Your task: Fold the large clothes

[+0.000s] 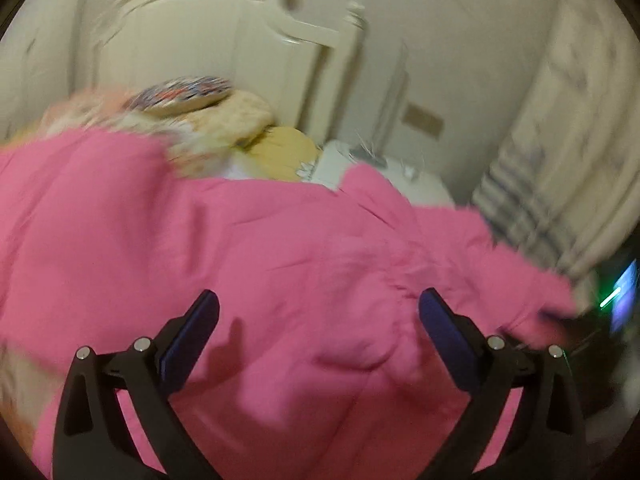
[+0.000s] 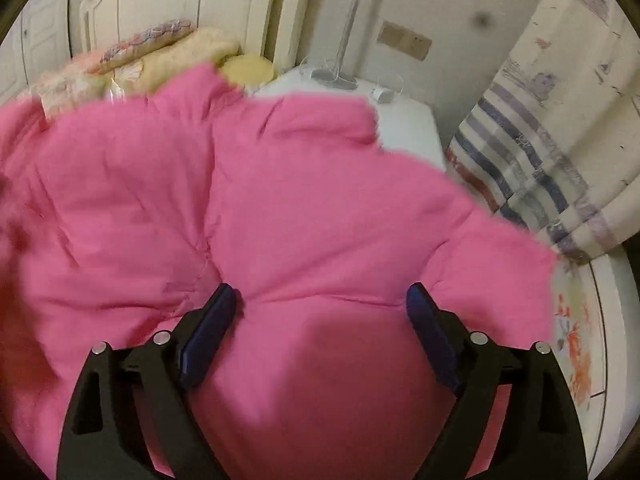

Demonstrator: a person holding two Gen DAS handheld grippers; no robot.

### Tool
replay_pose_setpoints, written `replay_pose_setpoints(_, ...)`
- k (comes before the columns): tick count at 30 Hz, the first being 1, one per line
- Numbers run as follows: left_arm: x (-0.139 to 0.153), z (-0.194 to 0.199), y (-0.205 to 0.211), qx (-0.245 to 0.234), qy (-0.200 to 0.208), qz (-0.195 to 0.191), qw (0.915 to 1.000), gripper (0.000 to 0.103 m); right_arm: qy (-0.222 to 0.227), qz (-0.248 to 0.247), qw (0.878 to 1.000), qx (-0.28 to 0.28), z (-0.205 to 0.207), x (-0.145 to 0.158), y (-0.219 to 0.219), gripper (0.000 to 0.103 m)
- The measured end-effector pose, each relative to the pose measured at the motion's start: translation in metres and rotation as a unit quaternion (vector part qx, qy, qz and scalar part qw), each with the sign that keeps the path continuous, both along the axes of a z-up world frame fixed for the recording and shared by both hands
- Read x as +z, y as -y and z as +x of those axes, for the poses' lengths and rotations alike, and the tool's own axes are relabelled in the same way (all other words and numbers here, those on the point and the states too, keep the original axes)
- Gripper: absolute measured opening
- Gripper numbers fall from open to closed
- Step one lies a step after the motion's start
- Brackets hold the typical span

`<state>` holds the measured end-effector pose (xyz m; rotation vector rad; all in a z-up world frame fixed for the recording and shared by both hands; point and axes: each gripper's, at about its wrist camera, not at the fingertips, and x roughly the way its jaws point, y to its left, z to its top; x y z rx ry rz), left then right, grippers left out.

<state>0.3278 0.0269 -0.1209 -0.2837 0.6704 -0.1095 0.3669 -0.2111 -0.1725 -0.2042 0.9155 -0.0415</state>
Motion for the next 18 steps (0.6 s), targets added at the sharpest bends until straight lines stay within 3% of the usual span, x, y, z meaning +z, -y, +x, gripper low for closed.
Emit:
replay_pose_setpoints(2,0.009,-0.025,-0.04,0.034,0.006,-0.045,0.9984,0.099,-0.008,0.03,0.999,-0.011,0.002,0.005,0.01,0.086)
replay_pose_setpoints(5,0.019,-0.069,-0.115,0.101,0.028,-0.111,0.9883,0.099,0.01,0.047,0.999,-0.017,-0.011,0.025,0.014,0.085)
replay_pose_setpoints(8,0.019,-0.105,-0.198,0.177,0.042,-0.17,0.9685,0.099,0.058,0.089,0.994,0.014,-0.047,0.054,0.004,0.086)
replay_pose_setpoints(10,0.014,-0.119,-0.254,0.234,0.039,-0.2,0.9508,0.099,0.073,0.097,0.992,0.032,-0.067,0.062,0.0,0.087)
replay_pose_setpoints(13,0.0,-0.124,-0.329,0.314,0.013,-0.225,0.9223,0.098,0.064,0.099,0.992,0.038,-0.084,0.057,-0.006,0.087)
replay_pose_setpoints(15,-0.013,-0.118,-0.358,0.335,-0.016,-0.24,0.9112,0.097,0.051,0.114,0.992,0.021,-0.091,0.052,-0.002,0.087)
replay_pose_setpoints(18,-0.021,-0.107,-0.383,0.321,-0.018,-0.261,0.9104,0.096,0.063,0.16,0.985,0.012,-0.112,0.054,0.006,0.087)
